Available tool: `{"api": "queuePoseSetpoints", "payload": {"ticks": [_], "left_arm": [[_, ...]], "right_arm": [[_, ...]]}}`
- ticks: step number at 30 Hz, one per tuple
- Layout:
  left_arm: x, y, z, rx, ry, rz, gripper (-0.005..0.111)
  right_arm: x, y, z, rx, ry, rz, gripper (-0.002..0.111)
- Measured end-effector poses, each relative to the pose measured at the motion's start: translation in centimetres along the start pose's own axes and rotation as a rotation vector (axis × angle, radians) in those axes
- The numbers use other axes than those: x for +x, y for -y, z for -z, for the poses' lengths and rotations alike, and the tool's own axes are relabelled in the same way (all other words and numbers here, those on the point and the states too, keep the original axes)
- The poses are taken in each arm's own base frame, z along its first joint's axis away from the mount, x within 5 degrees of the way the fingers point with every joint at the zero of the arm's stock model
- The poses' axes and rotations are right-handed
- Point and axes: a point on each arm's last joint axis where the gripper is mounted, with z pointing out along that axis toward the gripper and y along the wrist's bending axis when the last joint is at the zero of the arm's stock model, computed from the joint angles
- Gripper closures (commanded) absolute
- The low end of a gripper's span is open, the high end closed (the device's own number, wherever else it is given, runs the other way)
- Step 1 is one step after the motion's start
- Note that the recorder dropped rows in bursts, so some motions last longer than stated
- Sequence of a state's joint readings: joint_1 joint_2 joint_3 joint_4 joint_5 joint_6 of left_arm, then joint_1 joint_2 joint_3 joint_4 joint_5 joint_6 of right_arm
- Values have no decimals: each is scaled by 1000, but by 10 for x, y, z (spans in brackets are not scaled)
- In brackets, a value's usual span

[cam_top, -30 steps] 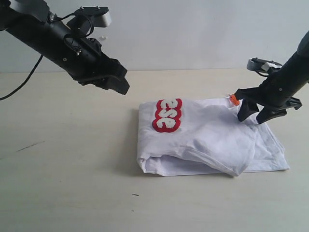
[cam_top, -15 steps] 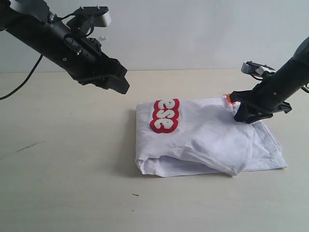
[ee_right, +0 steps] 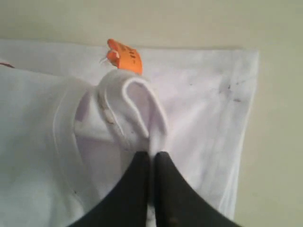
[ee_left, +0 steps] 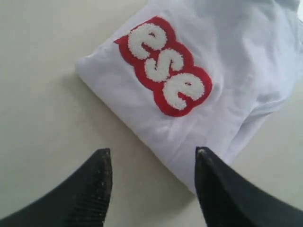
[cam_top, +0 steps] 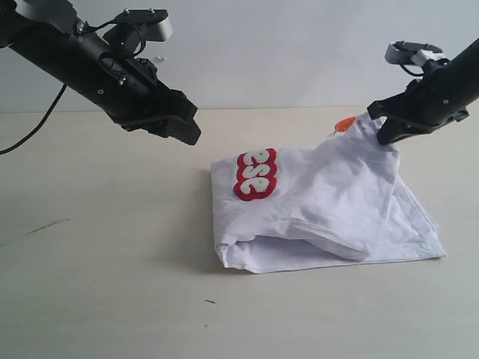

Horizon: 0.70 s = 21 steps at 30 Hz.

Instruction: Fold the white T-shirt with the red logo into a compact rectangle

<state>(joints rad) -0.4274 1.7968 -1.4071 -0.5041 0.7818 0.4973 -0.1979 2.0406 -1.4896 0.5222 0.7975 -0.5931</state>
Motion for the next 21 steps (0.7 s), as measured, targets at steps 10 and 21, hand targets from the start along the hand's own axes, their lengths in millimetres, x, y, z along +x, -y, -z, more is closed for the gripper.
{"api": "queuePoseSetpoints", "payload": {"ticks": [10,21], "left_arm": [[0,0,0,-1,2,0,54],[0,0,0,-3,5,0,54]], "right_arm": [[-9,5,31,192,66,19,108],[-1,33,41,512,-1,-59,96]]}}
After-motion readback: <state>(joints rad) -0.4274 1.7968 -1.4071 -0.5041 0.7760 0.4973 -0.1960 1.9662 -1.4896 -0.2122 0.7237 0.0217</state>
